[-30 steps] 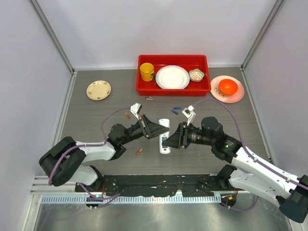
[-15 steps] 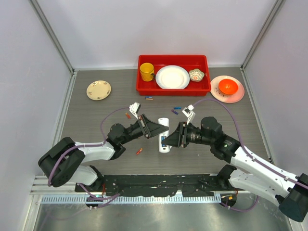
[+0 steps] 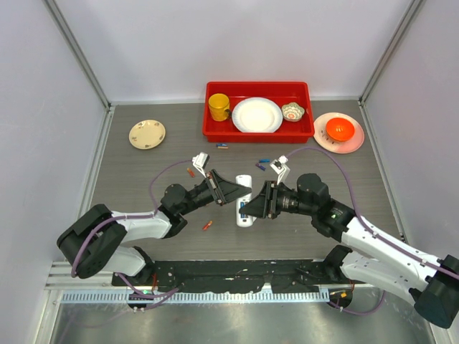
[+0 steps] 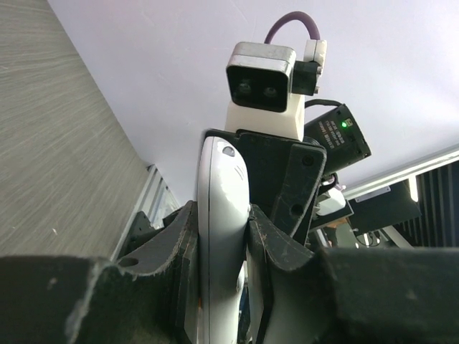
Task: Load the batteries into the remote control
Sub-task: Adjust the battery in the remote control, then pick up the battery from the center of the board.
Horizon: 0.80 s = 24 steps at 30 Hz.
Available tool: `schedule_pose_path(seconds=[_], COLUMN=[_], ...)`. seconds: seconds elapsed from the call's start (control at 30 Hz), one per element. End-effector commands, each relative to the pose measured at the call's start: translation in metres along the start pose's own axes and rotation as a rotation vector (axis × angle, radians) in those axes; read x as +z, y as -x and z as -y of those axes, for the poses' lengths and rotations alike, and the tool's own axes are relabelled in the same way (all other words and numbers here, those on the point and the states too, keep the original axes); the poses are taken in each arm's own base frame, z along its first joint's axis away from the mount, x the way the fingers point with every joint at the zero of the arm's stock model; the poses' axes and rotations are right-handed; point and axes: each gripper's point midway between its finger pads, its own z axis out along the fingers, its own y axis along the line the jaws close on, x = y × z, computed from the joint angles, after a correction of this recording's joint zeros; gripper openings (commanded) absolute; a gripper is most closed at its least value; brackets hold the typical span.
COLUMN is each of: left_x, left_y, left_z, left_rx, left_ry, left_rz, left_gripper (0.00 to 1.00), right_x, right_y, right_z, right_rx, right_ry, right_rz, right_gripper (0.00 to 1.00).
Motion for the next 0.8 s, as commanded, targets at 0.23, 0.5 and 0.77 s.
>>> schedule_pose_path(seconds=[0.23,0.5,0.77], left_x=[-0.007,-0.019,-0.057], left_y=[0.016,0.043,0.084], left_z=[0.069,0.039,0.01], left_rx=[0.151,0.148,0.044], left_ry=[-0.282,-0.195,-0.054], left_rz=[0.079,0.129,0.255], left_gripper=[0.0,0.0,0.0], right_x=[-0.019,-0.054,-0.051], right_y=[0.022,0.064,0.082], right_z=[-0.014,0.001,0.107], right_rx=[-0.119,-0.222,-0.185], right_ry=[-0.047,-0.287,-0.75], right_rz=[0.065,0.228,0.325], right_gripper=[0.7,0.72,0.64])
